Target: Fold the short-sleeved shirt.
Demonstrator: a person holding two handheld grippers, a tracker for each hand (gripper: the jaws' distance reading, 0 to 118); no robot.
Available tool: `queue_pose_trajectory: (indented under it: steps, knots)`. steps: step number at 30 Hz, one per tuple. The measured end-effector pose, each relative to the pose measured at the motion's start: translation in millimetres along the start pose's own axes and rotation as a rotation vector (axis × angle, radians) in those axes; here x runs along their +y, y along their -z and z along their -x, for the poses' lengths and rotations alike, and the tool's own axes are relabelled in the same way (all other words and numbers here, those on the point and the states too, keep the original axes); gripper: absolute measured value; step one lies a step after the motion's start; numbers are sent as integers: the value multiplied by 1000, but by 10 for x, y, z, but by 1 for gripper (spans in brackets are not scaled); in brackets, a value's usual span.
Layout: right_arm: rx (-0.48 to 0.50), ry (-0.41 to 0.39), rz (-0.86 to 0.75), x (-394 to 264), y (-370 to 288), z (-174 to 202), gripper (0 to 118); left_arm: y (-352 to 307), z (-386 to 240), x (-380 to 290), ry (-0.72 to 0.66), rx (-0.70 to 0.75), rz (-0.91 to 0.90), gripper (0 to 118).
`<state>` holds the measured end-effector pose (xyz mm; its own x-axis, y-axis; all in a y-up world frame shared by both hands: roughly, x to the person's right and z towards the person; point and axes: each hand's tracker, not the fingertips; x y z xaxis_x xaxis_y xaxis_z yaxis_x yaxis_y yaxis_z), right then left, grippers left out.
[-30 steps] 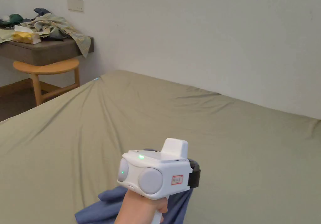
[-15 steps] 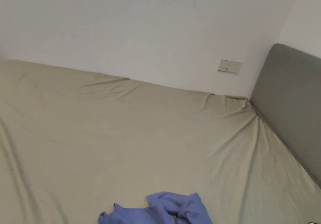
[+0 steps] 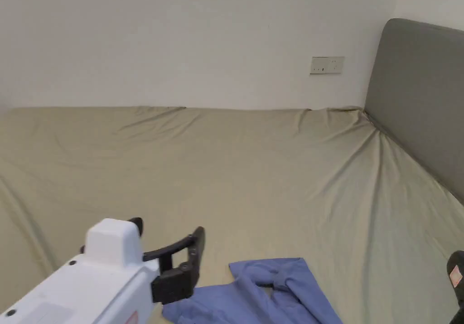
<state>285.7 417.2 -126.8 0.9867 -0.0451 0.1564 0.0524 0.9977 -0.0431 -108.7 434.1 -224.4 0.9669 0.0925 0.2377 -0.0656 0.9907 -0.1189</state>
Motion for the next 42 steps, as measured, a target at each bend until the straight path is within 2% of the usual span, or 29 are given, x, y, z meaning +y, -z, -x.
queue_pose_trajectory:
  steps: [1,3,4,6,10,12,15,16,17,19,20,22,25,27,28,29,31,33,34,35,36,37,38,40,41,42]
  knots:
    - [9,5,4,-34,12,26,1,-222,146,8,6,71,-61,69]
    - [32,8,18,-99,36,83,1,-597,362,-18,23,187,-121,21]
    - [42,5,24,-130,42,120,1,-760,432,-59,30,257,-132,0]
    - [58,-6,33,-184,40,188,1,-1003,484,-166,22,350,-138,0]
    - [96,-26,67,-244,38,276,1,-1226,578,-341,6,367,5,0]
    - [101,-38,75,-256,38,296,1,-1222,574,-399,28,330,60,0]
    - [102,-44,87,-251,29,304,1,-946,559,-468,25,211,248,0]
    - [101,-43,91,-253,27,303,1,-786,555,-506,12,193,357,5]
    - [102,-42,96,-251,20,302,1,-612,556,-584,-5,168,466,17]
    - [102,-44,99,-255,-6,299,1,-280,536,-863,-26,83,719,56]
    - [101,-46,101,-259,-16,293,1,-149,503,-1029,-26,51,824,64]
    - [99,-54,112,-276,-56,265,1,37,436,-1444,-10,-17,937,62]
    - [88,-68,139,-320,-92,204,2,161,290,-1962,9,-15,1111,58]
    - [68,-70,172,-378,-119,153,2,163,192,-2221,39,-25,1186,44]
    - [64,-68,187,-403,-124,128,1,146,167,-2278,38,-30,1175,43]
    - [58,-64,205,-446,-125,97,1,53,119,-2188,87,-3,1060,37]
    - [43,-61,244,-515,-112,59,1,111,163,-2129,18,-48,1114,0]
    - [31,-51,277,-591,-62,26,1,79,216,-1996,-106,-29,1058,0]
    - [30,-47,287,-618,-34,15,2,56,217,-1935,-85,-53,1038,0]
    - [40,-45,311,-648,22,-5,9,23,221,-1851,-59,-67,1001,0]
    - [69,-48,376,-684,110,-28,24,-16,229,-1761,-66,-51,979,0]
    - [97,-61,465,-728,230,-60,49,-48,251,-1676,-85,-45,962,0]
    - [112,-85,565,-810,376,-81,61,-73,295,-1588,-129,-55,931,0]
    - [119,-124,657,-1061,610,-112,84,-119,368,-1465,-196,-63,879,0]
    - [118,-142,752,-1213,754,-130,93,-142,374,-1423,-214,-62,868,0]
    - [126,-175,884,-1384,898,-156,95,-164,388,-1402,-220,-65,866,0]
